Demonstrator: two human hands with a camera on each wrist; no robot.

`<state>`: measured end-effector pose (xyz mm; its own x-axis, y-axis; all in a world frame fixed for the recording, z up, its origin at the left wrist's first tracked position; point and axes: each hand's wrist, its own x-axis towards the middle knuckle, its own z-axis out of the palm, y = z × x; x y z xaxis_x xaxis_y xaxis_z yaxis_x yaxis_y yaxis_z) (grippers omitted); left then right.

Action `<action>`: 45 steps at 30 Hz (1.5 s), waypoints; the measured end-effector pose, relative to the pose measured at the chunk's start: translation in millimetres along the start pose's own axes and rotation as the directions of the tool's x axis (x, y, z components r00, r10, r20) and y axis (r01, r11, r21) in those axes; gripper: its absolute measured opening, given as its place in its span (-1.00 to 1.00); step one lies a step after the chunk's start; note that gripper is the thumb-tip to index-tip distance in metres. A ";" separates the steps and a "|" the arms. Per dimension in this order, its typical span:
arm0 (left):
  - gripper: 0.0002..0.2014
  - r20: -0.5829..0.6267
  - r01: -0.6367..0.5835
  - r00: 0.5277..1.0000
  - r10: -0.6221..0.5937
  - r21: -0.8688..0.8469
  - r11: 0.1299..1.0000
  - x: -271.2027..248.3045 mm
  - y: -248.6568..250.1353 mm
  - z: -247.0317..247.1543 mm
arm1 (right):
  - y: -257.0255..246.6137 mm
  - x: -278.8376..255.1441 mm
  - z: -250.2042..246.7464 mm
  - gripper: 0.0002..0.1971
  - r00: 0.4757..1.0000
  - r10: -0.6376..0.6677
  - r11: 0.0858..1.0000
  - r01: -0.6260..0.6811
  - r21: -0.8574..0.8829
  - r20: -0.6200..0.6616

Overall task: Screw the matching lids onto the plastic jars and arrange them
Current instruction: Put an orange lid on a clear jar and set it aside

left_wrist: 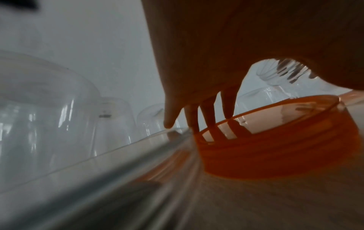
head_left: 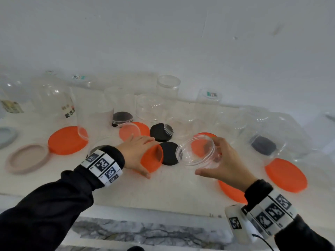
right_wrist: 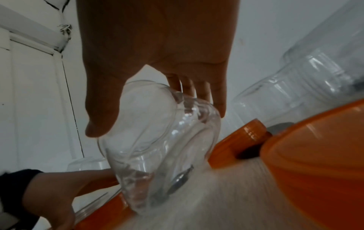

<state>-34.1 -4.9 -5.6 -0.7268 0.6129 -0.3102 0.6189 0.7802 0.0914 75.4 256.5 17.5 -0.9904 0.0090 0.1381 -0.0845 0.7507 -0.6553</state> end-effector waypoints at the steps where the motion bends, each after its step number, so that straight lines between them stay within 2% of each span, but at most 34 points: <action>1: 0.07 0.015 0.003 1.000 -0.003 -0.002 1.000 -0.1 2.5 -0.1 | 2.7 -4.1 0.8 -0.07 1.000 0.010 1.000 -0.011 0.024 0.010; 5: 0.01 -0.047 0.004 0.999 -0.005 -0.036 0.999 2.6 5.2 0.5 | 8.3 -15.3 3.5 -0.08 0.998 0.032 0.996 -0.036 0.087 0.045; 8: 0.02 -0.101 -0.011 0.995 -0.005 -0.155 0.988 1.6 6.3 3.0 | 10.4 -19.7 6.7 -0.08 0.997 0.054 0.990 -0.062 0.130 0.063; 13: 0.05 -0.228 -0.077 0.973 -0.031 -0.452 0.888 -12.1 5.8 1.4 | 16.2 -22.2 17.0 -0.06 0.995 0.052 0.971 -0.070 0.226 0.085; 17: 0.13 -0.389 -0.180 0.919 -0.060 -0.551 0.815 -25.2 9.7 -4.1 | 18.0 -22.1 28.2 -0.08 0.993 0.067 0.954 -0.092 0.285 0.097; 23: 0.10 -0.472 -0.289 0.882 -0.006 -0.550 0.784 -31.8 33.7 -10.7 | 14.8 -23.4 42.4 -0.08 0.984 0.086 0.914 -0.141 0.380 0.159; 29: 0.08 -0.473 -0.371 0.864 0.173 -0.365 0.854 -27.7 61.7 -11.3 | 8.1 -24.7 52.2 -0.13 0.980 0.059 0.880 -0.142 0.454 0.191; 35: 0.09 -0.419 -0.337 0.874 0.247 -0.154 0.929 -22.4 76.6 -15.7 | 4.8 -24.9 57.2 -0.10 0.984 0.046 0.870 -0.125 0.477 0.174; 45: 0.05 -0.356 -0.305 0.904 0.237 -0.148 0.941 -19.8 77.3 -16.5 | 2.7 -25.0 56.8 -0.11 0.982 0.055 0.878 -0.133 0.460 0.180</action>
<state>23.3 45.3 23.2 -0.6160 0.7838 0.0784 0.7600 0.5653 0.3206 93.7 220.8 -30.0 -0.9970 -0.0690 -0.0342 0.0076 0.3538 -0.9353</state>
